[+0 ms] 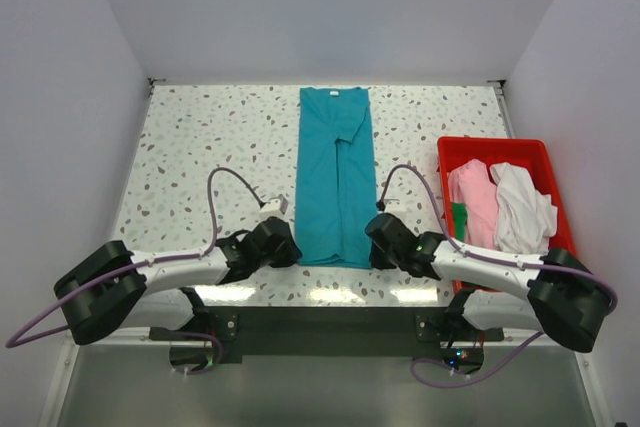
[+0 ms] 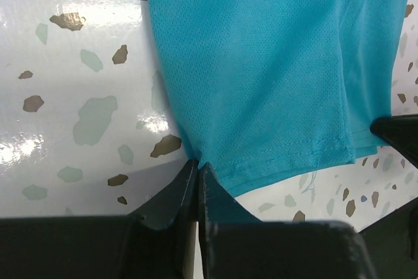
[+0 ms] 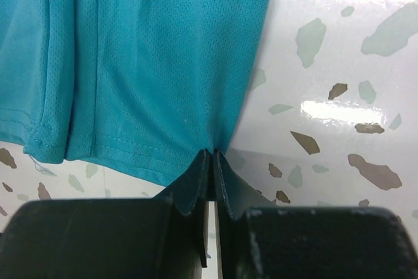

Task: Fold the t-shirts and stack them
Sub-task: Fold the tshirt

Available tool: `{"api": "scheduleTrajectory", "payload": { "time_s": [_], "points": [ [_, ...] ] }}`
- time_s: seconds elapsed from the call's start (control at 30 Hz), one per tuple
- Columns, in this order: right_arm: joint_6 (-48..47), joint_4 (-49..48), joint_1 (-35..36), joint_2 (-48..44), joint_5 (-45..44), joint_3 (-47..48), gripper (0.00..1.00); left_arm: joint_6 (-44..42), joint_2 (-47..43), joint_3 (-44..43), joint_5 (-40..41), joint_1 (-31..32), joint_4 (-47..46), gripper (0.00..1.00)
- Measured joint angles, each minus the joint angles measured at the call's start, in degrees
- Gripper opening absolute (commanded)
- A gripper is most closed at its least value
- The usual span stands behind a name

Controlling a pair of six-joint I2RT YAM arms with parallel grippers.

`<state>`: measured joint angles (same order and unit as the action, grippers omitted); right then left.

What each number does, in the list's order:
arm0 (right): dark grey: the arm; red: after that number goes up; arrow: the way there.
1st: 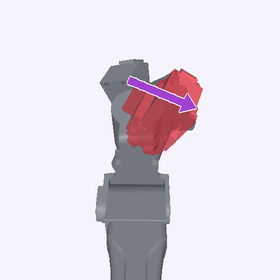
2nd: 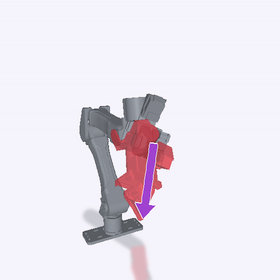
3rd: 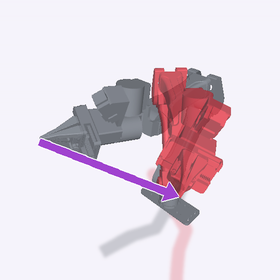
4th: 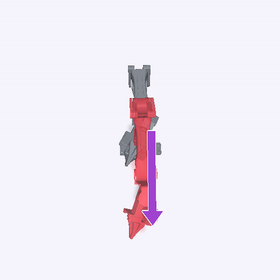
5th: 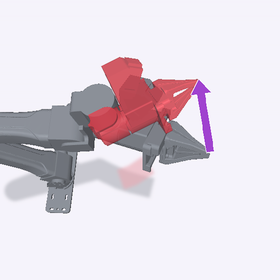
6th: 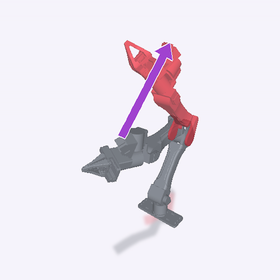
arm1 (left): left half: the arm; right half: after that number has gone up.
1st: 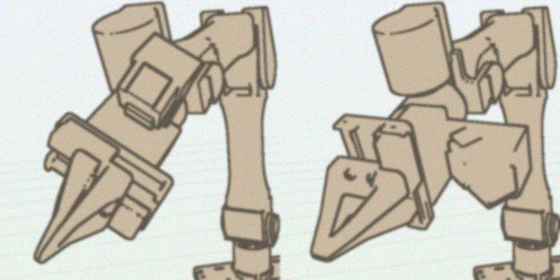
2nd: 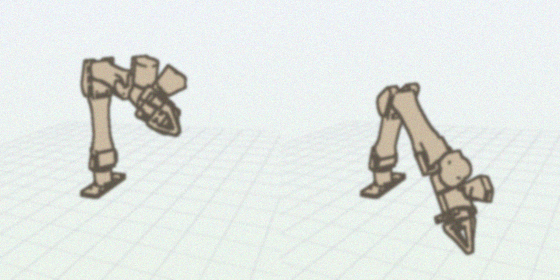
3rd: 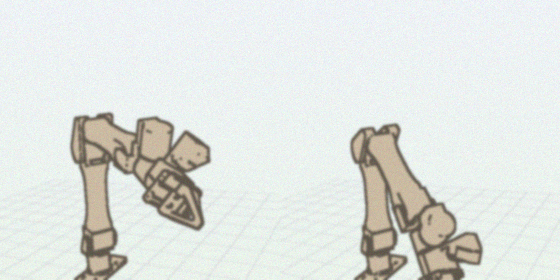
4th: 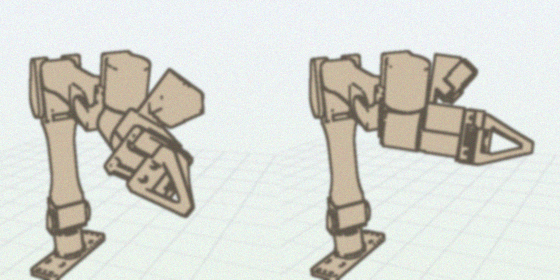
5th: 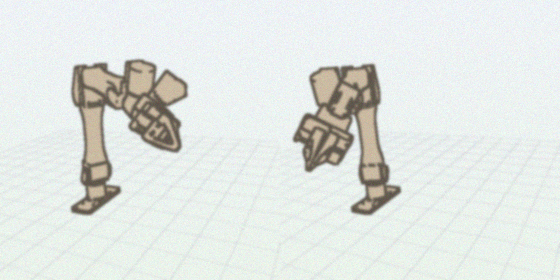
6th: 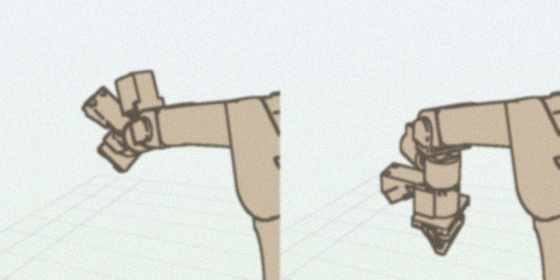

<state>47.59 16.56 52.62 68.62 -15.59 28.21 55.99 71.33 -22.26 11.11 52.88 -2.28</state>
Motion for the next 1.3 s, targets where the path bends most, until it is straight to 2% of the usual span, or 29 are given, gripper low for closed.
{"api": "scheduleTrajectory", "payload": {
  "time_s": [0.13, 0.3, 0.4, 0.53, 0.6, 0.73, 0.9, 1.13, 1.3],
  "points": [
    [0.5, 0.2, 0.0, -1.7, 0.1, -1.2, 0.0, 0.4, -0.5, 0.9, -0.5, 0.0, -0.1, 0.01],
    [1.3, 0.6, 0.8, -4.8, 0.1, -2.7, 0.0, 1.6, -3.0, 2.8, -0.4, 1.7, -0.1, 0.0],
    [2.6, 2.3, 3.8, -7.4, -0.2, -3.4, 0.0, 3.1, -4.8, 3.4, 0.7, 5.9, 1.0, 0.0],
    [5.3, 5.1, 11.4, -10.4, -3.0, -3.1, 0.0, 5.9, -7.5, 3.4, 2.3, 10.8, 4.2, 0.0],
    [6.4, 7.4, 14.6, -10.6, -4.5, -2.2, 0.0, 7.2, -10.0, 3.4, 3.3, 11.9, 6.4, 0.0],
    [7.0, 12.4, 16.1, -10.4, -8.4, 1.8, 0.0, 8.5, -15.3, 3.0, 6.5, 11.9, 11.3, 0.0],
    [4.1, 16.3, 14.1, -6.2, -14.1, 11.4, 0.0, 5.3, -12.6, -3.4, 6.9, 4.6, 14.6, 0.0],
    [-6.5, 12.3, 0.3, 7.2, -14.4, 23.5, 0.0, -2.0, -1.3, -17.3, 6.4, -6.9, 13.8, 0.0],
    [-13.0, 9.7, -5.7, 19.0, -13.2, 33.0, 0.0, -5.3, 8.1, -25.1, 5.6, -12.5, 12.3, 0.0]
  ]
}}
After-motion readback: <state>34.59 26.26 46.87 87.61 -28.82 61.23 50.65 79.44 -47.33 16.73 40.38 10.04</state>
